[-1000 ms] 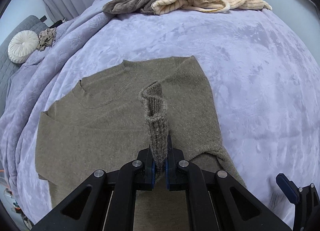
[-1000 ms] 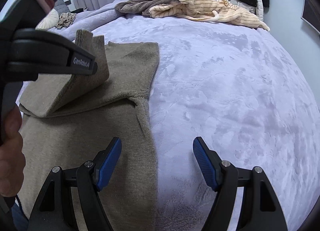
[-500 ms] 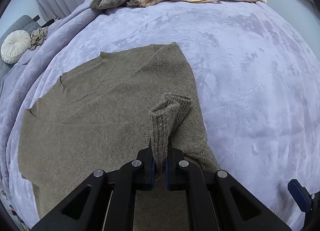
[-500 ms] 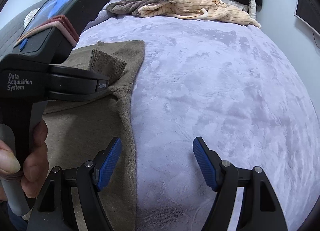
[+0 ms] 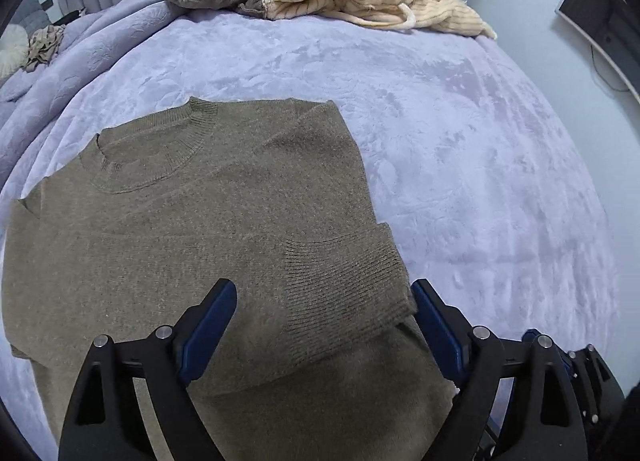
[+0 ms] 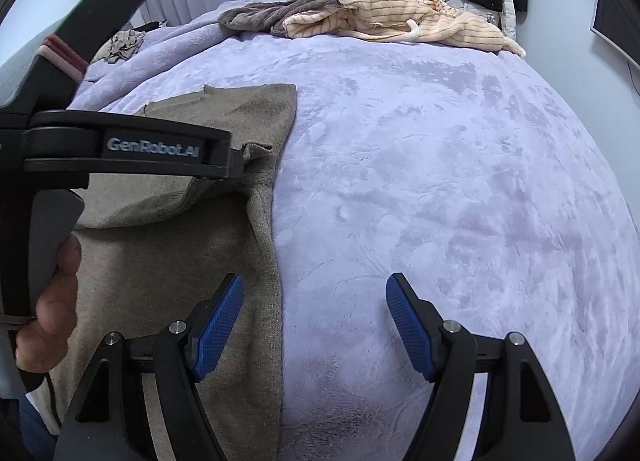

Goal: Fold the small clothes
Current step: 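Lower the cuff onto the folded sleeve and open the left gripper, then move both grippers over the sweater toward its ribbed hem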

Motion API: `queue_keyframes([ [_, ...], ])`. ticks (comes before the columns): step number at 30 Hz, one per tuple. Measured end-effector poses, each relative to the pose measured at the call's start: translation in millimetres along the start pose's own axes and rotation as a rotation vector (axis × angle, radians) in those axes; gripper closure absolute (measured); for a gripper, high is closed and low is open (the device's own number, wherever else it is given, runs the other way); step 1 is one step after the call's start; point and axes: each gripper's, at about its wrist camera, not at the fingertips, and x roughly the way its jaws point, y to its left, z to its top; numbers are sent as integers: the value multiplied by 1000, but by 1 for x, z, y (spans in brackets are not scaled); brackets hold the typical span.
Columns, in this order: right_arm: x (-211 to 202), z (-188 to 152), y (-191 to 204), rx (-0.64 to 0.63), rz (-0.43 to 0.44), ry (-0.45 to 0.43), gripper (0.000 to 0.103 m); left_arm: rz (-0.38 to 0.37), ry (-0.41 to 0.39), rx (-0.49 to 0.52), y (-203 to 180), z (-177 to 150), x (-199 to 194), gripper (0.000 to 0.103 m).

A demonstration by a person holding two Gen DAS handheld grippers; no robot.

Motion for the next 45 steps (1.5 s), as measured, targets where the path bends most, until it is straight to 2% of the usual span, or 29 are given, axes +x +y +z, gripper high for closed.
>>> queue_keyframes([
  [2, -6, 4, 3, -4, 15, -23, 26, -51, -28, -25, 15, -2, -19, 14],
  [4, -13, 10, 6, -4, 43, -55, 26, -61, -70, -35, 33, -4, -37, 14],
  [5, -16, 15, 9, -2, 59, -71, 26, -45, -86, -36, 41, -3, -42, 14],
  [7, -18, 27, 17, 3, 98, -96, 26, 37, -121, -42, 62, -1, -47, 14],
  [10, -12, 46, 37, -5, 199, -114, 26, 131, -111, -100, 100, 2, -37, 14],
  [13, 17, 56, 59, -6, 330, -38, 26, 221, -80, -178, 146, -10, -22, 14],
  [14, 29, 55, 63, 3, 333, -7, 26, 233, -67, -202, 159, -15, -18, 14],
  [17, 68, 47, 64, 17, 241, 95, 27, 271, -20, -286, 203, -35, -4, 14],
  [20, 78, 41, 59, 32, 248, 118, 27, 220, 7, -337, 230, -50, 3, 14],
  [22, 66, 46, 65, 16, 243, 109, 26, 191, -33, -321, 228, -49, -12, 14],
  [25, 46, 59, 75, -16, 257, 41, 26, 144, -119, -294, 228, -35, -33, 14],
  [27, 45, 74, 85, -49, 228, 15, 26, 171, -132, -282, 235, -26, -33, 14],
  [29, 56, 87, 92, -69, 204, 25, 26, 195, -95, -295, 255, -22, -16, 14],
  [31, 78, 92, 91, -50, 201, 73, 26, 132, -37, -369, 287, -25, 7, 14],
  [34, 109, 85, 82, -26, 177, 150, 27, 38, -62, -370, 304, -35, 11, 14],
  [38, 99, 84, 87, -65, 159, 119, 26, -98, -135, -359, 311, -31, -19, 14],
  [40, 88, 94, 87, -57, 193, 80, 26, -144, -176, -369, 318, -24, -30, 14],
  [42, 87, 108, 88, -66, 187, 53, 26, -145, -163, -365, 324, -12, -23, 14],
  [45, 107, 132, 92, -80, 158, 60, 26, -94, -82, -359, 334, 8, 8, 14],
])
